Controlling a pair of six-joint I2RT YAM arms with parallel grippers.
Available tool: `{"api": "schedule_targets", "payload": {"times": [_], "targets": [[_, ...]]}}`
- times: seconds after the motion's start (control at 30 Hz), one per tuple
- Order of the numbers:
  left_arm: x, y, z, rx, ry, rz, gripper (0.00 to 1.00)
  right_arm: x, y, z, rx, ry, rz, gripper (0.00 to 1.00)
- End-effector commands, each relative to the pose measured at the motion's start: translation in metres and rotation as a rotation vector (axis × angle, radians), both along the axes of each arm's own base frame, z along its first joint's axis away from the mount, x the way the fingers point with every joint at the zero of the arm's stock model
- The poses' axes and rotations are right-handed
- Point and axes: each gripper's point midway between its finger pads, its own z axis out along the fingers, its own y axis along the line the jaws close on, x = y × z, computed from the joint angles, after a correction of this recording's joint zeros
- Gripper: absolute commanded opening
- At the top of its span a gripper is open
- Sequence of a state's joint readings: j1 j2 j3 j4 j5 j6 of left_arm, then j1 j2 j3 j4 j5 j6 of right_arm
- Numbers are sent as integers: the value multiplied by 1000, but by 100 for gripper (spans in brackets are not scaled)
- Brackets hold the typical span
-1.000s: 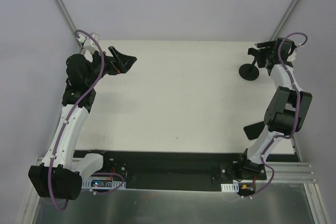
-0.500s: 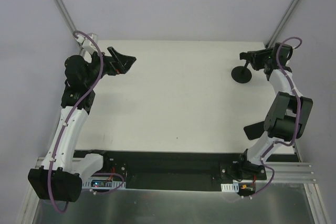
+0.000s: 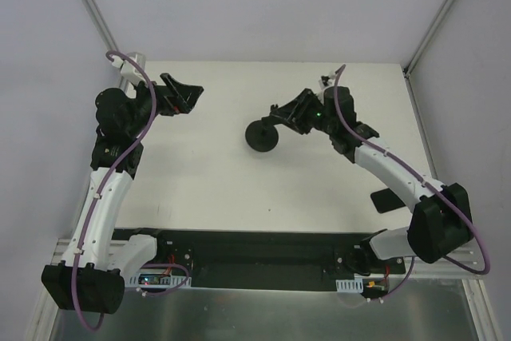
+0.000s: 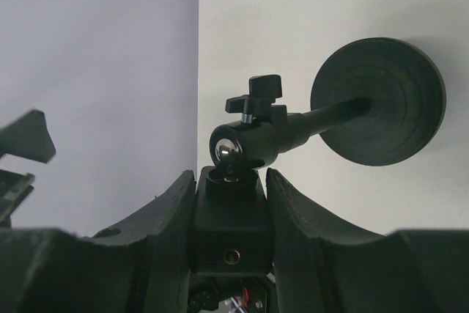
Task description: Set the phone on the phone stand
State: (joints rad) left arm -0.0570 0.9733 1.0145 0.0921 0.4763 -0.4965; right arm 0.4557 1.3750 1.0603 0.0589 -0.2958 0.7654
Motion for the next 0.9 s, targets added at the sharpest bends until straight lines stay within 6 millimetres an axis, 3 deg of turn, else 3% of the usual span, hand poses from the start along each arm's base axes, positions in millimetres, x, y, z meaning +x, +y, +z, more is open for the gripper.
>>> {"api": "schedule_targets", "payload": {"times": [0.0,0.07,0.1,0.23,0.33,0.5,0.67,0.77,0.87], "targets": [[-2,12,13,40,-84,65,98,-7,46,27,107,-145,104,1],[-1,15,13,46,-90,83,98,-20,69,22,150,-137,176,1],[0,16,11,47,-84,86,98,-26,75,9,156,-114,198,1],[2,12,9,38,-69,67,97,-46,100,11,245,-130,271,1],[3,10,7,27,-55,52,97,-49,108,5,282,-119,295,1],[2,9,8,24,-56,50,97,-49,115,-22,326,-18,288,1],[2,9,8,24,-56,46,97,-48,122,-24,417,9,303,6],[3,8,7,21,-50,44,97,-47,125,-22,480,21,305,12],[2,8,8,21,-53,41,97,-47,126,-25,494,29,310,25]]}}
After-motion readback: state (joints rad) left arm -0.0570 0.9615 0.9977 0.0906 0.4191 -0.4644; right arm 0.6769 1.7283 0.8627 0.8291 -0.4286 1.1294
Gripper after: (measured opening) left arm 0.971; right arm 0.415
